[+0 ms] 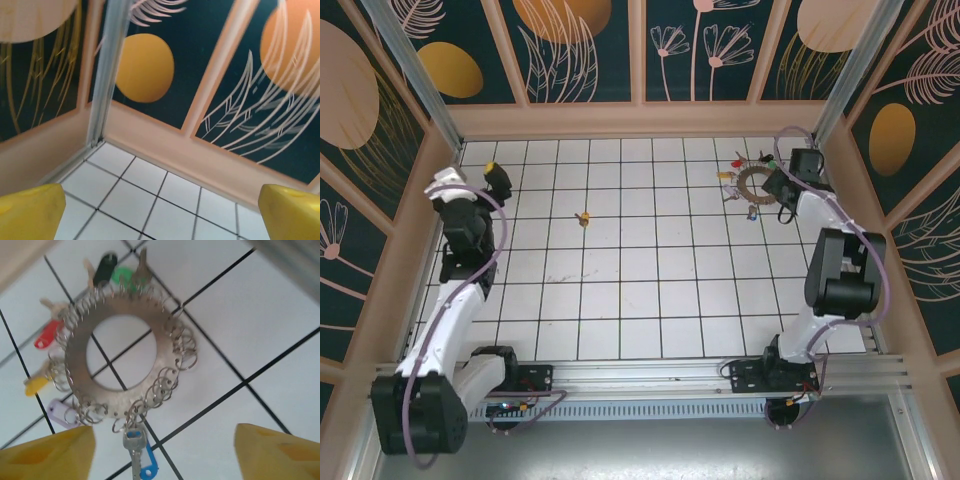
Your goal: Put the keys on the keyring
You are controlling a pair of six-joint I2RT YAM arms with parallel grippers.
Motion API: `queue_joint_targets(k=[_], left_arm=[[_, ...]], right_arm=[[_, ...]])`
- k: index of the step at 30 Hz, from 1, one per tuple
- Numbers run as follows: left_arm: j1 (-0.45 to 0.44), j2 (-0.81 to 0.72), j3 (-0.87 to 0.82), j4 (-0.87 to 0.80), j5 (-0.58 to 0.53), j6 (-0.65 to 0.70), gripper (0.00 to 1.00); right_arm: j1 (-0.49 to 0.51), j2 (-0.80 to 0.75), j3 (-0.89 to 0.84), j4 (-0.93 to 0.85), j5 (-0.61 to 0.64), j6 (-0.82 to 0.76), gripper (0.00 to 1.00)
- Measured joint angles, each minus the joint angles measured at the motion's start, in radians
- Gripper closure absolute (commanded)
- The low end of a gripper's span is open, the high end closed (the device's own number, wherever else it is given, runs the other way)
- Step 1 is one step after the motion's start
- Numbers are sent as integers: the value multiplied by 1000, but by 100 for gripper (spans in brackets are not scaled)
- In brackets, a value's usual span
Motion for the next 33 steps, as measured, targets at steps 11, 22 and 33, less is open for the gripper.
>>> queue_joint_targets(k=[11,22,33], left_arm=[[0,-14,58,-293,303,50,1],[0,166,34,-318,420,47,1],[0,193,34,-322,435,21,1]], right_arm=[[-6,260,257,-159,-24,-155,44],[-5,422,412,-276,-35,-181,56],[7,517,549,-344,50,-180,58]])
